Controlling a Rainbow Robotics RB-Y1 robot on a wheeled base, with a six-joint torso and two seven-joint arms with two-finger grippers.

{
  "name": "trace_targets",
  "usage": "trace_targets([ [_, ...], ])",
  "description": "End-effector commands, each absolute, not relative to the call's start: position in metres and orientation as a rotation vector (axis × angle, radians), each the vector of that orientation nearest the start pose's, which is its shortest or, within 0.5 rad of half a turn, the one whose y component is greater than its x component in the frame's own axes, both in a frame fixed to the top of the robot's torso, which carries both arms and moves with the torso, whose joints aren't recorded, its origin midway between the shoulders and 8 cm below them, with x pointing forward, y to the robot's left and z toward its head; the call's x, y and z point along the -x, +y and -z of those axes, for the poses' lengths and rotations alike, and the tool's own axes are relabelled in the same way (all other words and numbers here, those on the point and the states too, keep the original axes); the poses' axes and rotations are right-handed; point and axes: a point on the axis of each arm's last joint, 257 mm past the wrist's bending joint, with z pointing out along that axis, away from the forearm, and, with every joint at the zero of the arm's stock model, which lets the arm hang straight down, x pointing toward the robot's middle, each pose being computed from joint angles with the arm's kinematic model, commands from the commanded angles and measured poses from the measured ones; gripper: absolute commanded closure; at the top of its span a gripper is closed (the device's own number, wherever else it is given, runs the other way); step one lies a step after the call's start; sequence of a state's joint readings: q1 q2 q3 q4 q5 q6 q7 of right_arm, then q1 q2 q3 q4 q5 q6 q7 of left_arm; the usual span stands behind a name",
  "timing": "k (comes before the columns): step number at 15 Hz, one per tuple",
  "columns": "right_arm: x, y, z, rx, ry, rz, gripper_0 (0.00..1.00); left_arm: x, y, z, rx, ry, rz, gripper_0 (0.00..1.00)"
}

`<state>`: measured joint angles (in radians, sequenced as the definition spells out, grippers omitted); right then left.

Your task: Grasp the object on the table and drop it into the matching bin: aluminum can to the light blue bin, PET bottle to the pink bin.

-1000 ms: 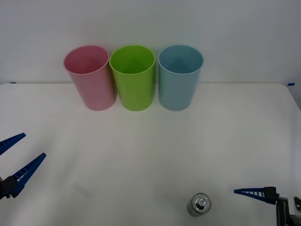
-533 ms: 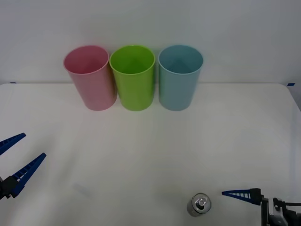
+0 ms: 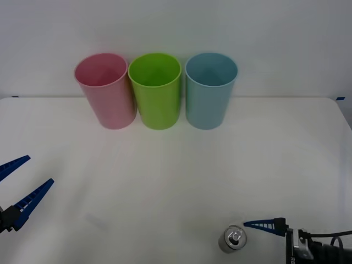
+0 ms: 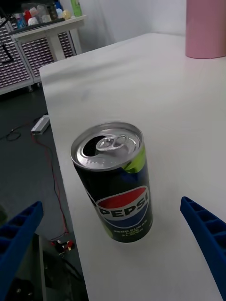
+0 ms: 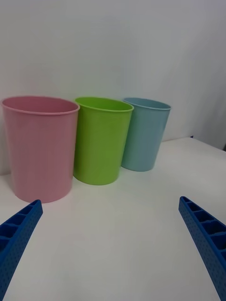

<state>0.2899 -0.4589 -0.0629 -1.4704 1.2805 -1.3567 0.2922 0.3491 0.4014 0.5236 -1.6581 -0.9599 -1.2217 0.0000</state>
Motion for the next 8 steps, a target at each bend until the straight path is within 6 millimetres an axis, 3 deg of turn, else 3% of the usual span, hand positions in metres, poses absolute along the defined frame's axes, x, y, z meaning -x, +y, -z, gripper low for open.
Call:
trace_targets([
  [1, -0.265, -0.159, 0.343, 1.099, 1.554, -0.831, 0.00, -0.342, 0.330, 0.169, -0.465, 1.441, 0.567, 0.00],
  [8, -0.271, -0.129, 0.349, 1.085, 1.520, -0.805, 0.00, -0.342, 0.330, 0.169, -0.465, 1.441, 0.567, 0.00],
])
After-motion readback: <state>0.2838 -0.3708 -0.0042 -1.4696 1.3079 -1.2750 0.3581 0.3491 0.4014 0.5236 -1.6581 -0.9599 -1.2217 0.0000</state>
